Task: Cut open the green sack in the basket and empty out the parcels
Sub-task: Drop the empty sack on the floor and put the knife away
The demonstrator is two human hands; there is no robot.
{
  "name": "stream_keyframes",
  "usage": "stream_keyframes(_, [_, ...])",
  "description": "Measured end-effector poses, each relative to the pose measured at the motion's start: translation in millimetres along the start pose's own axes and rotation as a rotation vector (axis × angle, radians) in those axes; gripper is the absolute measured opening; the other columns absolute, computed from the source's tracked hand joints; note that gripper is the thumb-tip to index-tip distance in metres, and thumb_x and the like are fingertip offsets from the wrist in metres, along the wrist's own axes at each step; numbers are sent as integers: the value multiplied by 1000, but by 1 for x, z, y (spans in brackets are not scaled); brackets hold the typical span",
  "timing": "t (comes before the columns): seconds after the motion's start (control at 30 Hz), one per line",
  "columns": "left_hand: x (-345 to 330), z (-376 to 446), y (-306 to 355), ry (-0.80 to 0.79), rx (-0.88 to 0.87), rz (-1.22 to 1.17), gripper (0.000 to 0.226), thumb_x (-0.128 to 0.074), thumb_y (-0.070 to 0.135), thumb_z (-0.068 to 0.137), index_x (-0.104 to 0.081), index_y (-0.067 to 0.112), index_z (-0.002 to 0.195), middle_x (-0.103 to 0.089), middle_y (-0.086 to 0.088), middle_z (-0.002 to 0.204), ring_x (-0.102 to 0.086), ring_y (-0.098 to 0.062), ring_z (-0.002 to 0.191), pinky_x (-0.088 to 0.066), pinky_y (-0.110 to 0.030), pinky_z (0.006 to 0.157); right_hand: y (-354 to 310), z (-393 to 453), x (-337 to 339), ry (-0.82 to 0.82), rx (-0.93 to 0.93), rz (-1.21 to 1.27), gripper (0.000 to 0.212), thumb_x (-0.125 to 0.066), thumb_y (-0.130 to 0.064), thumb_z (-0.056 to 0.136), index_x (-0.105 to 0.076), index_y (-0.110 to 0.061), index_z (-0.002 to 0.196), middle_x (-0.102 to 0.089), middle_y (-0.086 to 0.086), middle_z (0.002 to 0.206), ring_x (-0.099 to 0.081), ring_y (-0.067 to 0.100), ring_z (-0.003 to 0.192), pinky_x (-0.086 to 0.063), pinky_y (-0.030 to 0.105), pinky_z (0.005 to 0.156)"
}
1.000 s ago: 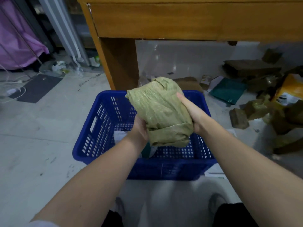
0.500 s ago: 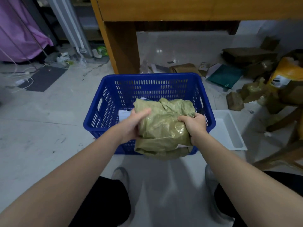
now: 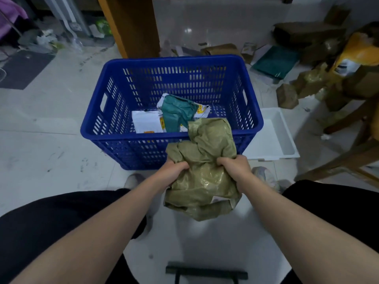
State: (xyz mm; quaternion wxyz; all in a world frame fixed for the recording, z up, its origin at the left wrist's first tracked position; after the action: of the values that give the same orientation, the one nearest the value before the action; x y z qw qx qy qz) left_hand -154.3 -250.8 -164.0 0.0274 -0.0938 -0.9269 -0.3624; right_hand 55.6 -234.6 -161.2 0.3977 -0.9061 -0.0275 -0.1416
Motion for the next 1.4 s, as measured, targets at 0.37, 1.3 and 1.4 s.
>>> stream_keyframes(0.37, [4,20,19,56,-152,-81,61,-57,42,88,-36,29,145,-55,2,130,-56,-16,109,-44,-33,94,-9,16,-21,-32,2,33,64,-73,-47,63,-61,-15,117,-68,5,109,-65,28,100,-53,45,95])
stream_keyframes(1.3, [2,109,-100,49,106,10,61,-58,36,77,-47,28,136,-60,-2,125,-57,-24,110,-45,-45,102,113,77,-69,-198,-359,-277,61,-47,-47,78,-59,-10,126,-64,12,123,-63,34,105,-46,43,103])
stream_keyframes(1.4, [3,126,-94,41,88,74,46,-46,30,93,-42,28,139,-53,-1,133,-52,-23,117,-38,-44,109,104,81,-78,-192,-391,-314,44,-42,-32,96,-52,-2,127,-60,19,124,-59,37,114,-45,45,105])
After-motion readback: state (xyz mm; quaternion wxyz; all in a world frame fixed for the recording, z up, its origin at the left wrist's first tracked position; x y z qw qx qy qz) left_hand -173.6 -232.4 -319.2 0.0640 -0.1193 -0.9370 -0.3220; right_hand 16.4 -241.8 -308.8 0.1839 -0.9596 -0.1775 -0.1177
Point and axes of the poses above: each hand's wrist, its own z-axis towards the middle knuckle, its own x-axis out of the back of the hand, y = z × x, the point moved 10 cm from there along z, towards the middle knuckle
